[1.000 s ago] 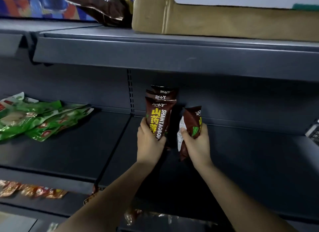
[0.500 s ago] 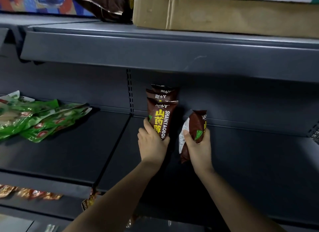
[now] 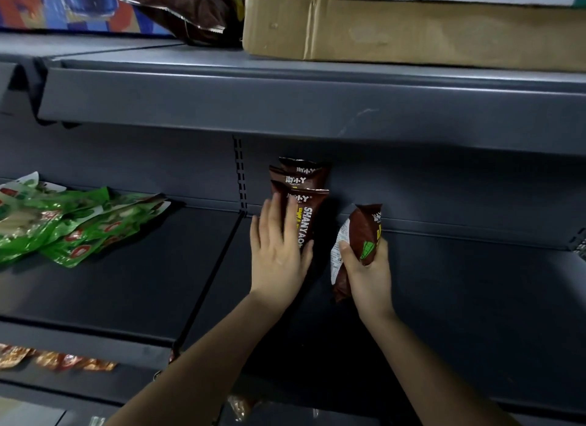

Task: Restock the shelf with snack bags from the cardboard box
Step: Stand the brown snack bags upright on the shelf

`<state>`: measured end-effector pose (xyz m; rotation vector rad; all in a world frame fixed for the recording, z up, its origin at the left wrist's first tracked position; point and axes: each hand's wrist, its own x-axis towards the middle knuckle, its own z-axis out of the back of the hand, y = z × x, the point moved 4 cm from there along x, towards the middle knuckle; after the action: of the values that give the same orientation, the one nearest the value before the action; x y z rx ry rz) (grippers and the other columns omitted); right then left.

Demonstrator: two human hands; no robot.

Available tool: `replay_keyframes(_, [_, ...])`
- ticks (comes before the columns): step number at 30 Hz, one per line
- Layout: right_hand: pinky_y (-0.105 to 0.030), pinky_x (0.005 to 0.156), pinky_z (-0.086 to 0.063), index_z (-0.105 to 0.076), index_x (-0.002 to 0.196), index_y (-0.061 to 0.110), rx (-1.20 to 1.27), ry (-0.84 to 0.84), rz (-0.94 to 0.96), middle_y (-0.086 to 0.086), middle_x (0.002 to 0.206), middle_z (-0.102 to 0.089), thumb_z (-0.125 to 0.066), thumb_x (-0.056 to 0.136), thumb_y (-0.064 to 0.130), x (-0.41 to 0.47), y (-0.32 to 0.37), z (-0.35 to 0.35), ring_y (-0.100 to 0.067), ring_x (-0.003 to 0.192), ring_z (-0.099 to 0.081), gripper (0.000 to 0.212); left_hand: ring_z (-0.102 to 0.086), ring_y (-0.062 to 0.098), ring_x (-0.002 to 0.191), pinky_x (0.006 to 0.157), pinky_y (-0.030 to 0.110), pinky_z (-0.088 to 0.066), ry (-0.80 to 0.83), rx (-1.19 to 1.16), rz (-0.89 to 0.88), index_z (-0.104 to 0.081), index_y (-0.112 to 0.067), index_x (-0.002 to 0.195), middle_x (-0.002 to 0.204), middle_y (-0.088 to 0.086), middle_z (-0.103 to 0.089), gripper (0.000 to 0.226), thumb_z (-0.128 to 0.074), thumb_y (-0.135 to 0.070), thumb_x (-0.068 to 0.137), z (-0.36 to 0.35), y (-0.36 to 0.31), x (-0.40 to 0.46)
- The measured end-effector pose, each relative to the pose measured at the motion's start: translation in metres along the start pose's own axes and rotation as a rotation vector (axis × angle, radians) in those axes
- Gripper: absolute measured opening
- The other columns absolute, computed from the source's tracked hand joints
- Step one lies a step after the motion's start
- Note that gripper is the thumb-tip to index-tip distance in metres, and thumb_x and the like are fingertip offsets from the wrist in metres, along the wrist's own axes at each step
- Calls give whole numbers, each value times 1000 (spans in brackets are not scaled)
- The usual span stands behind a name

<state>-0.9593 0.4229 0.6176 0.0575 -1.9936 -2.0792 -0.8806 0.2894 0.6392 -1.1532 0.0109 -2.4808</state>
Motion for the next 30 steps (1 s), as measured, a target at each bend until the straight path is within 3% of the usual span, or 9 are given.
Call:
replay_keyframes(3, [-11,73,-43,-50,114,29,8,-2,-9,19,95,-63,-68,85,28,1,-1,0,7,88,-59,35,-23,32,140,111,53,-28,57,87,-209,-22,-14,147,152,16,-28,66,-47,-32,88,-6,0,7])
replay_keyframes(7, [-1,64,-40,-48,109,30,-27,-3,-9,20,90,-61,-67,86,28,1,0,1,12,79,-57,30,-23,32,142,110,55,-26,162,161,-159,-22,-16,148,154,14,-24,64,-37,-42,91,-21,8,12])
replay_keyframes(16, [-4,62,-40,-49,115,25,-60,3,8,18,91,-61,-67,86,28,0,2,-2,8,82,-58,34,-21,33,143,110,56,-28,251,115,-94,-18,-17,149,155,14,-21,68,-29,-53,93,-22,6,15])
replay_keyframes(19, [-11,68,-41,-46,115,25,-127,19,13,16,93,-60,-68,85,28,-2,7,-3,-8,92,-62,37,-24,29,142,113,53,-25,203,-12,-152,-29,-10,145,152,14,-29,63,-31,-47,94,-7,5,12])
replay_keyframes(22, [-23,80,-44,-43,127,20,-300,33,110,5,110,-58,-70,82,30,-14,14,-6,-14,104,-58,53,-48,25,123,105,32,-35,200,-259,-207,-49,-1,128,129,13,-54,59,-31,-47,97,14,-4,3])
replay_keyframes(25, [-36,97,-43,-33,139,16,-460,95,245,5,120,-46,-71,79,31,-35,24,-12,-14,116,-46,72,-60,17,101,84,20,-43,346,-595,6,-49,-5,118,107,5,-63,59,-45,-56,89,34,-14,-4])
replay_keyframes(27, [-38,101,-41,-28,141,18,-471,182,314,14,115,-35,-70,80,27,-45,29,-16,-8,116,-39,75,-58,4,105,88,17,-46,439,-830,185,-41,-10,130,109,-7,-61,57,-60,-41,86,36,-17,-10])
replay_keyframes(30, [-33,99,-40,-26,142,20,-510,266,398,15,111,-32,-72,76,27,-50,33,-18,1,107,-32,81,-57,-9,99,84,7,-44,433,-1060,324,-41,-9,133,106,-17,-60,58,-68,-21,83,39,-18,-13])
